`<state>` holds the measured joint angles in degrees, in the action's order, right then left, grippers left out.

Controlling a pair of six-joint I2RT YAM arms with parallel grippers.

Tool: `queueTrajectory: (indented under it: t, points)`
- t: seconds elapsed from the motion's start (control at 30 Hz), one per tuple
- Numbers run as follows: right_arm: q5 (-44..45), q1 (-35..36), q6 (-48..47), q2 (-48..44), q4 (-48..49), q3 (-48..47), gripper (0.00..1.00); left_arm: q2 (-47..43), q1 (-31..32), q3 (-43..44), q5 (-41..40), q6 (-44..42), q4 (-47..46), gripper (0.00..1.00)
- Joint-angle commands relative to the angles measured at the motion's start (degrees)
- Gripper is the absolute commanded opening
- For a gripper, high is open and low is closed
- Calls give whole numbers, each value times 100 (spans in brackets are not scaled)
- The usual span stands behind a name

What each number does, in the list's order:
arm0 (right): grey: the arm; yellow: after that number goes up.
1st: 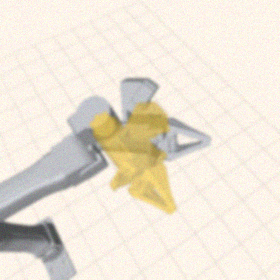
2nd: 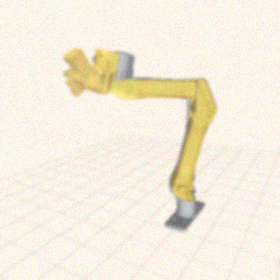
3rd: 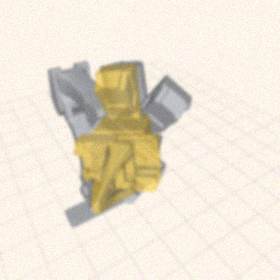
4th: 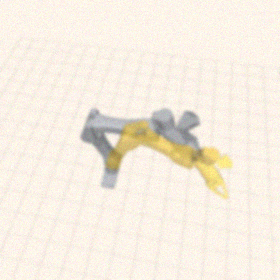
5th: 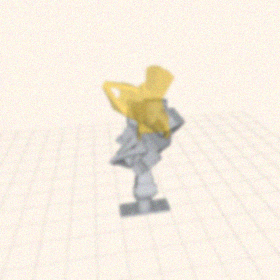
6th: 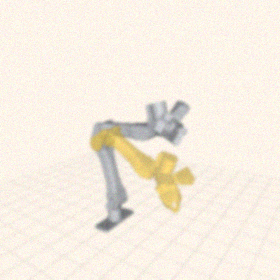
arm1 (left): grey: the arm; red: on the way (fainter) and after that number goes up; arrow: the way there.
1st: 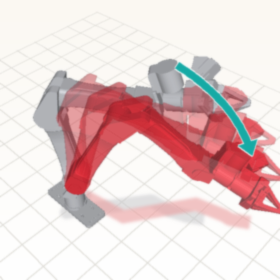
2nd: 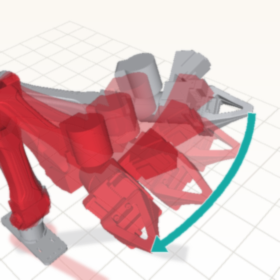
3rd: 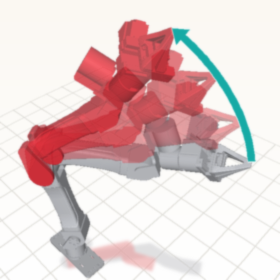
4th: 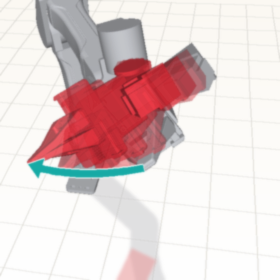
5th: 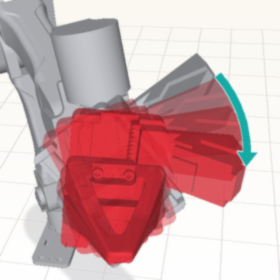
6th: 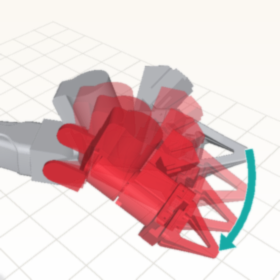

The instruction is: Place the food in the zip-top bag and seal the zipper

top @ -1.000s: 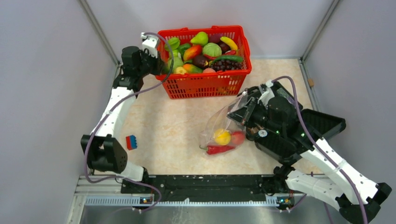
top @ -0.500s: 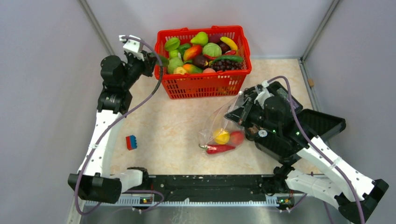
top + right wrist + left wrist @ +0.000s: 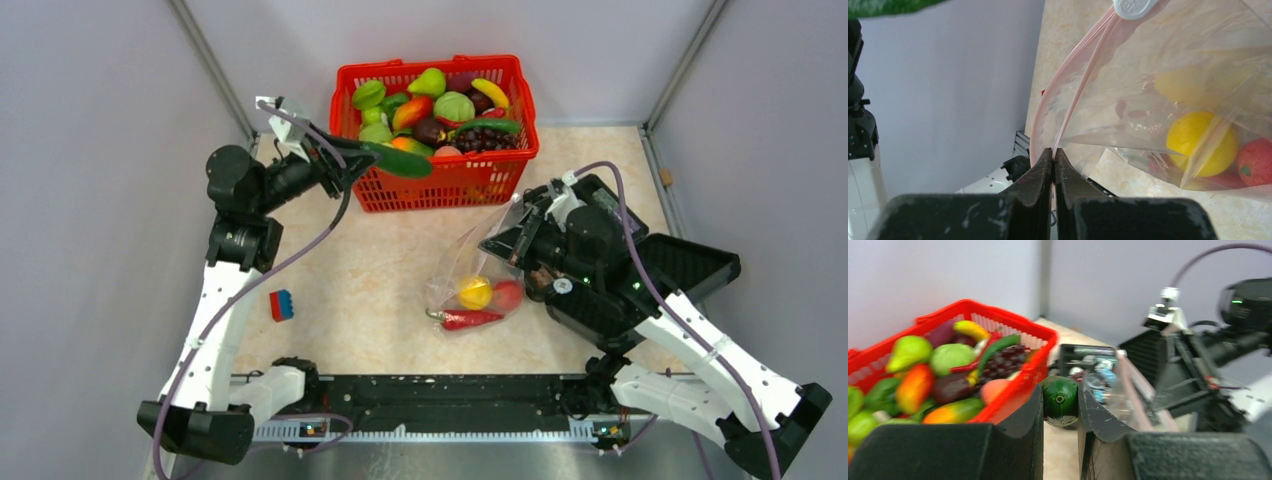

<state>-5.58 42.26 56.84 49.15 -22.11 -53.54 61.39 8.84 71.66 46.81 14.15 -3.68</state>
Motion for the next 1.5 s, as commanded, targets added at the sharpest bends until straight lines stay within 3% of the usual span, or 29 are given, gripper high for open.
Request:
queueTrajectory:
  t: [0.0,0.37,0.6,0.97,1.27,1.47]
  points:
    - [139,28,131,36,324,77,0,-471,233,-309,1010,696,-866,0]
    - [304,28,533,325,760,217,0,-1141,1030,-816,1196,1094,-1029,0]
    - [224,28,606,491,973,151,0,-1159,1463,-830,1031,307,106,0]
    - [235,28,616,434,958,160,0,-943,1939,-969,71,-417,896,0]
    - [224,28,580,347,945,151,0,-571,2335,-770,-1314,-1040,1612,0]
    - [185,28,556,302,875,159,0,-586,2490,-684,-1790,-1197,1574,0]
